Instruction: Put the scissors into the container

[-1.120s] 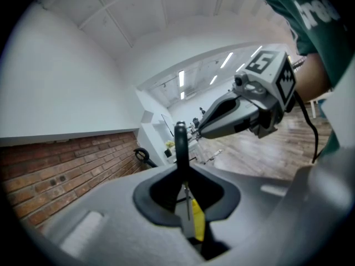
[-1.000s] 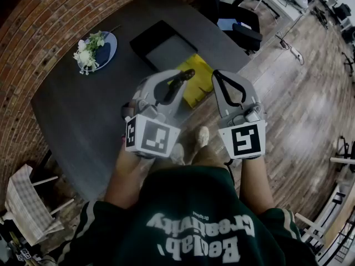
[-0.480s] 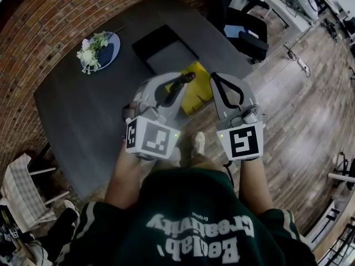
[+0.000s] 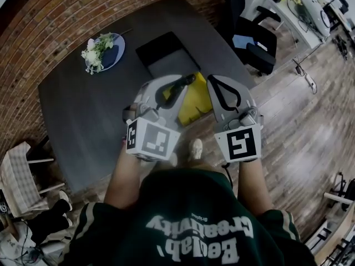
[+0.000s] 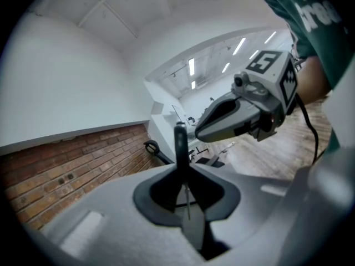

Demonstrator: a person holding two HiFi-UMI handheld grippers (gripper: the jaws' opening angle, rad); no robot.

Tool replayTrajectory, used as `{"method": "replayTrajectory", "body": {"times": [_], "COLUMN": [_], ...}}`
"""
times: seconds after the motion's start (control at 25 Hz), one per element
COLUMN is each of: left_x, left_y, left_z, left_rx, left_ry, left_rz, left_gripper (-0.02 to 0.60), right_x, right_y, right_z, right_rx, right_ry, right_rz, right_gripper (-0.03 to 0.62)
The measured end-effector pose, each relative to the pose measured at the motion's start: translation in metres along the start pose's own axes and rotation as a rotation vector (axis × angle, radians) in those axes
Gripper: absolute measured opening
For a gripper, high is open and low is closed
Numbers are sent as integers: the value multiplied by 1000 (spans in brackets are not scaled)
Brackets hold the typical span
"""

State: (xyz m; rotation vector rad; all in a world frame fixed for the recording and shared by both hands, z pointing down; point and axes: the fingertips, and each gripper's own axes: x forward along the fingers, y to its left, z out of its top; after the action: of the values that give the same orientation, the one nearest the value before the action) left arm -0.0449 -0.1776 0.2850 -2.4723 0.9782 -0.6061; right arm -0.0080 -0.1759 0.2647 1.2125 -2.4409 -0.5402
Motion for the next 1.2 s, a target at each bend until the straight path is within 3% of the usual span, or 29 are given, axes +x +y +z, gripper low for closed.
{"method": "replayTrajectory", "body": {"times": [1.2], "left_x": [80], "left_y": [1], "left_z": [-13], "left_rx": [-43], "left_ry": [151], "left_rz": [103], "left_gripper": [40], "right_x": [34], "right_y": [-52], "right_z": [-51], "right_rx": [15], "right_ry": [-116], "right_rz": [181], "right_gripper": [8]}}
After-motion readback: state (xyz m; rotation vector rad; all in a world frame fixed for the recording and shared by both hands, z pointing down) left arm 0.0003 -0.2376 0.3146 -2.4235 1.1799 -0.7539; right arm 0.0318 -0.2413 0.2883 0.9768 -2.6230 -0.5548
